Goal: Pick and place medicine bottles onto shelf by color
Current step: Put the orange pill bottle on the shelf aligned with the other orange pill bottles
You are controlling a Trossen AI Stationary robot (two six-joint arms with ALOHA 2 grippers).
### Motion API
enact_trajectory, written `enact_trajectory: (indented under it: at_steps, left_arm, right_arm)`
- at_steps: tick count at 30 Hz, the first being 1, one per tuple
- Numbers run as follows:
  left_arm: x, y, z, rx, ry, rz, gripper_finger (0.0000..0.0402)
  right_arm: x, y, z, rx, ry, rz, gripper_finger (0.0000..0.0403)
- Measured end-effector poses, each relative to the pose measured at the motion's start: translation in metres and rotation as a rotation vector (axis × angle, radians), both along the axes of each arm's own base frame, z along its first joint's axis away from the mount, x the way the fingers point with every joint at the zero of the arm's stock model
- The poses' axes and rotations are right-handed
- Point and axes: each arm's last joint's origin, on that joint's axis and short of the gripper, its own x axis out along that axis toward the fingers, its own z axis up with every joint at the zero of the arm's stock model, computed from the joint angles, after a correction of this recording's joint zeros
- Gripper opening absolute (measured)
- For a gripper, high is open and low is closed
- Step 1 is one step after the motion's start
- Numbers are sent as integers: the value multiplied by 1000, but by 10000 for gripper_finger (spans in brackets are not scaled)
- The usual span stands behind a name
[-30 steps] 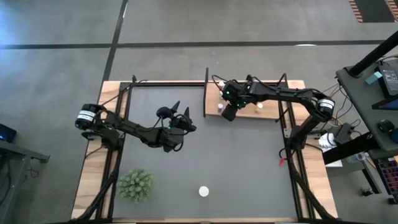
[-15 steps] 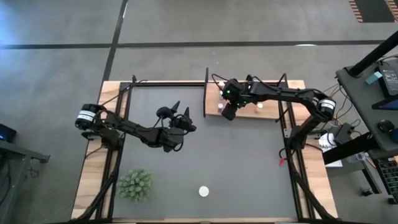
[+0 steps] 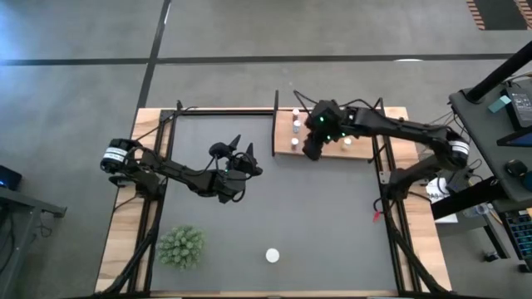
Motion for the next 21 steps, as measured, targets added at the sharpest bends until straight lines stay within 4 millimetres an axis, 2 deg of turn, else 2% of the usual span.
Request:
enact_trajectory:
  at_steps: [3, 8, 14, 18, 21]
  left_arm:
    - [1, 0, 1, -1, -5, -1, 240]
    - [3, -1, 6, -3, -22, -1, 240]
    - [5, -3, 11, -5, -37, -6, 240]
    - [6, -8, 16, -3, -52, 3, 240]
    - [0, -12, 30, 13, -42, 49, 240]
  right_arm:
    - [0, 26, 1, 71, -47, 87, 137]
    - [-4, 80, -9, 105, -53, 215, 137]
    - [-4, 142, -15, 123, -247, 383, 137]
    - [-3, 170, -21, 159, -332, 462, 137]
    - [-3, 181, -24, 180, -328, 466, 137]
